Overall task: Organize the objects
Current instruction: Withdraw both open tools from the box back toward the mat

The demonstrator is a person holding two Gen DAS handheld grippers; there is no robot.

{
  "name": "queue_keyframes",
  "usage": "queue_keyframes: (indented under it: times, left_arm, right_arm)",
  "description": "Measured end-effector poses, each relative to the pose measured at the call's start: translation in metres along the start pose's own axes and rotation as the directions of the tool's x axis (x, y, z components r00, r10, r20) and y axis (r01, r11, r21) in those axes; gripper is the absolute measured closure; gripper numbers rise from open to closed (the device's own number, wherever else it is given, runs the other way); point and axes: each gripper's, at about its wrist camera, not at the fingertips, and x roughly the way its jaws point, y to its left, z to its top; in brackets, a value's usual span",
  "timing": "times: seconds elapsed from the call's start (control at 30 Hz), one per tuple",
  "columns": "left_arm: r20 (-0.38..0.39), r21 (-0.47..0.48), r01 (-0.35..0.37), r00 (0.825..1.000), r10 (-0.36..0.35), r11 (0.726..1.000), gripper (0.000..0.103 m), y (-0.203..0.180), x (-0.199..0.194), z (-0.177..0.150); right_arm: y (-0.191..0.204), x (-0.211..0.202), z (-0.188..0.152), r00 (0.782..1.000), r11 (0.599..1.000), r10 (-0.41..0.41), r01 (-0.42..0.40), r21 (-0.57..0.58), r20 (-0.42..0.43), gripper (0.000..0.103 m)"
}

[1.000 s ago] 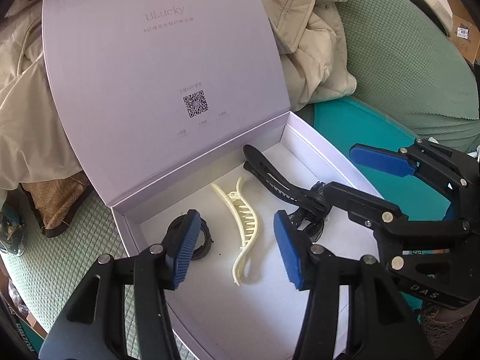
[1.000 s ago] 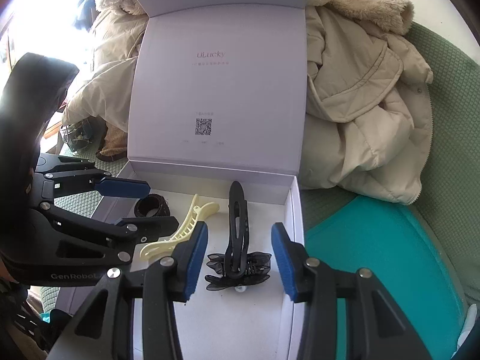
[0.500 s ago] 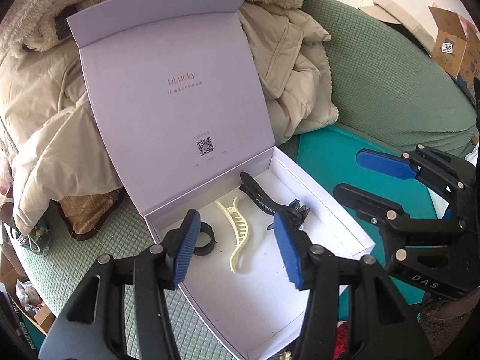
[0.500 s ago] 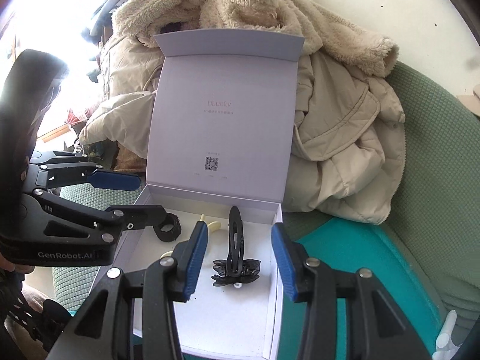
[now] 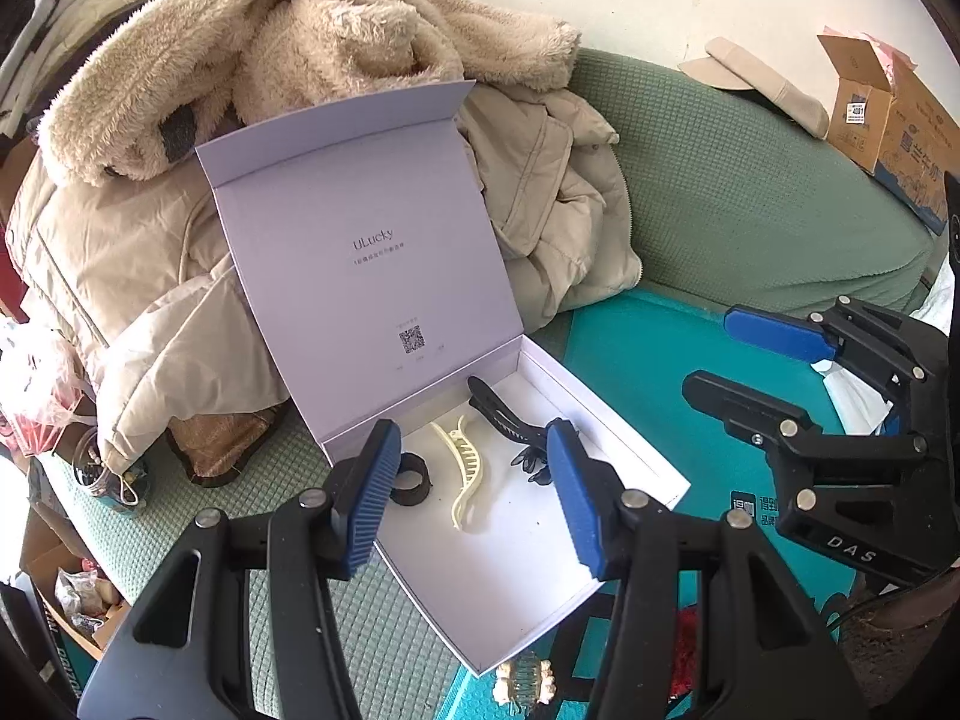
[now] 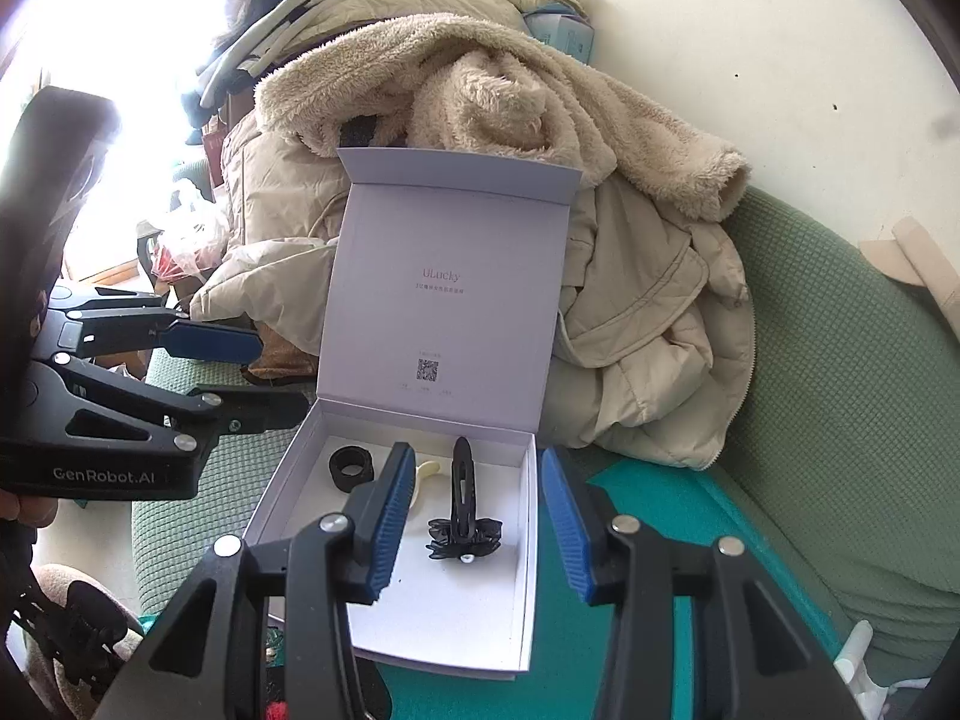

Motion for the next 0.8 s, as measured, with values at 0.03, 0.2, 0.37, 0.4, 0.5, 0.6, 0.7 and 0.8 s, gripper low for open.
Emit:
queue_keyframes:
  times: [0.03, 0.2, 0.37, 0.4, 0.5, 0.6, 0.7, 0.8]
  left_arm:
    - [0.005, 0.005, -0.001, 1.000, 0.001, 1.000, 0.052, -0.002, -0.006, 0.000]
    - [0.029, 0.013, 0.008, 1.000, -0.008, 1.000, 0.051, -0.012, -0.034, -0.004]
    - [0.054, 0.030, -0.004, 0.999, 0.002, 1.000, 0.045, -0.024, -0.060, -0.012]
    - [0.056, 0.037, -0.008, 0.998, 0.006, 0.999, 0.044, -0.027, -0.064, -0.015]
    - [0.069, 0.048, -0.030, 0.997, 0.026, 0.998, 0.037, -0.034, -0.077, -0.022]
    - [0.079, 0.050, -0.039, 0.996, 0.035, 0.998, 0.034, -0.039, -0.088, -0.029]
    - [0.083, 0.051, -0.046, 0.996, 0.041, 0.998, 0.031, -0.044, -0.098, -0.037]
    - [0.091, 0.060, -0.053, 0.995, 0.048, 0.997, 0.025, -0.051, -0.106, -0.044]
  right_arm:
    - [0.000, -0.004, 0.000, 1.000, 1.000, -0.002, 0.002, 0.000, 0.004, 0.059]
    - [0.005, -0.029, -0.003, 1.000, 1.000, -0.007, 0.007, -0.003, 0.021, 0.059]
    - [0.010, -0.051, -0.010, 0.999, 1.000, -0.010, 0.010, -0.007, 0.033, 0.057]
    - [0.012, -0.056, -0.012, 0.999, 1.000, -0.008, 0.008, -0.008, 0.036, 0.055]
    - [0.014, -0.068, -0.016, 0.999, 1.000, -0.008, 0.008, -0.004, 0.046, 0.053]
    - [0.015, -0.081, -0.021, 0.998, 1.000, -0.016, 0.016, 0.003, 0.055, 0.052]
    - [0.017, -0.092, -0.027, 0.998, 1.000, -0.020, 0.020, 0.007, 0.060, 0.051]
    - [0.020, -0.102, -0.033, 0.998, 1.000, -0.021, 0.020, 0.012, 0.064, 0.046]
